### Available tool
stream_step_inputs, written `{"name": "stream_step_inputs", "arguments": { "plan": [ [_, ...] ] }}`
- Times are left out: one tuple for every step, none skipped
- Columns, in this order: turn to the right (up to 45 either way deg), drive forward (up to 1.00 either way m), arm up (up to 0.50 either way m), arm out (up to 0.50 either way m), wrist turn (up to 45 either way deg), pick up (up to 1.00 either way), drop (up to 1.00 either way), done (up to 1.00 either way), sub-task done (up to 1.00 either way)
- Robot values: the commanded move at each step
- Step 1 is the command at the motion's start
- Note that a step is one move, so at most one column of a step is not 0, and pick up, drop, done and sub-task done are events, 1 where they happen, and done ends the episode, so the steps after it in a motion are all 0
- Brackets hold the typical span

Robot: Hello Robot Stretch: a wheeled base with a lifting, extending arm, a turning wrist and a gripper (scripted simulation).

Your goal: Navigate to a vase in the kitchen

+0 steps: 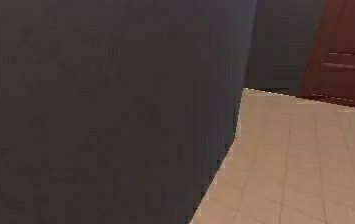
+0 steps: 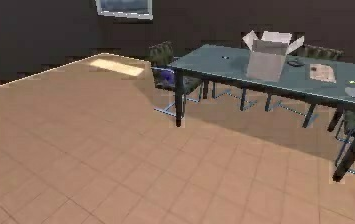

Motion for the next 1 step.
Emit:
{"name": "stream_step_inputs", "arguments": {
  "plan": [
    [45.0, 0.00, 0.00, 0.00, 0.0, 0.00, 0.00, 0.00, 0.00]
  ]
}}
